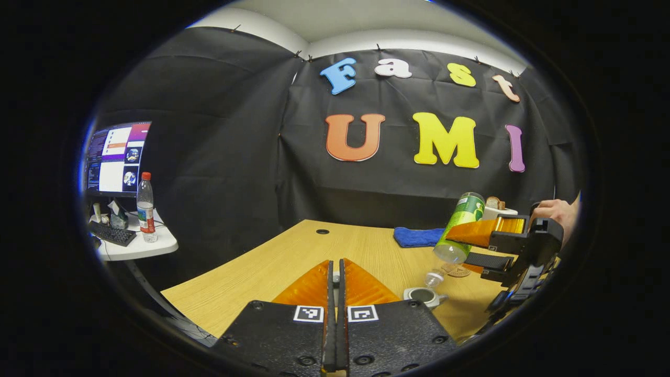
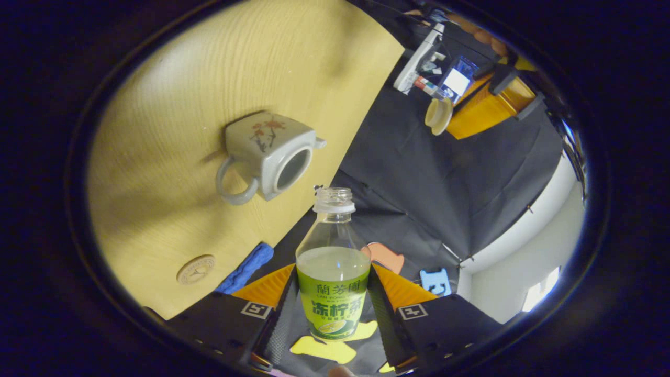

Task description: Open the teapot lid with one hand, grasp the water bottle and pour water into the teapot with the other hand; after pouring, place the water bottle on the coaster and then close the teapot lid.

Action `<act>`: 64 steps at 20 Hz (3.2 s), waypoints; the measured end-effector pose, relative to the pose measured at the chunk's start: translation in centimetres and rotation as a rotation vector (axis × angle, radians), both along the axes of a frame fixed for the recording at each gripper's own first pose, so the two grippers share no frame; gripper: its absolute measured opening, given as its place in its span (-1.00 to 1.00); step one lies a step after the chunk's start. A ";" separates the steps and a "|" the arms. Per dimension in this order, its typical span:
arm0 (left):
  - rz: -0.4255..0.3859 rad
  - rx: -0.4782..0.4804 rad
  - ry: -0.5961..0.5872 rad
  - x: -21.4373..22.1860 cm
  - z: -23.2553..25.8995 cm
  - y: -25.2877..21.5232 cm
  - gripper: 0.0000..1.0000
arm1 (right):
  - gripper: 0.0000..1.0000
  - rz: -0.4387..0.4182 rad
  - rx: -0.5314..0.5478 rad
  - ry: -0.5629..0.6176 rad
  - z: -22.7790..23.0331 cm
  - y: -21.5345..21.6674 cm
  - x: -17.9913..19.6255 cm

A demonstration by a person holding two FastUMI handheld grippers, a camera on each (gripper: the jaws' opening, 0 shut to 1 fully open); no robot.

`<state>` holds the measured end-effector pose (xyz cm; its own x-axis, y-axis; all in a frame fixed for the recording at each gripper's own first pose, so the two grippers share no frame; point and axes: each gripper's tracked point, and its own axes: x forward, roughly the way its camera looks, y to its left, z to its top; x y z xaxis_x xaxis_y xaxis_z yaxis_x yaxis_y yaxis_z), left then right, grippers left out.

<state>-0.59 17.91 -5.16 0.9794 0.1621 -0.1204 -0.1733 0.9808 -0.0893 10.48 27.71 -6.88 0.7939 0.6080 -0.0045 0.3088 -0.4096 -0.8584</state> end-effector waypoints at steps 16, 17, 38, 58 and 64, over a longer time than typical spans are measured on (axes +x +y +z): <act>-0.067 0.020 -0.013 0.7 0.8 -3.7 -0.94 | 0.46 -0.060 1.435 0.999 7.5 -7.8 3.8; -0.067 0.027 -0.013 0.7 0.9 -3.7 -0.94 | 0.45 -0.074 1.510 1.039 7.5 -8.6 4.9; -0.081 0.055 0.004 1.2 0.3 -4.7 -0.94 | 0.57 -0.334 1.753 1.166 -2.8 -11.1 12.9; -0.220 -0.002 0.056 6.4 -4.5 -13.4 -0.94 | 0.92 -0.444 2.037 0.900 -2.4 -31.1 -3.2; -0.204 -0.037 0.078 6.5 -6.0 -13.0 -0.94 | 0.92 -0.507 2.116 0.824 -3.0 -35.5 -4.4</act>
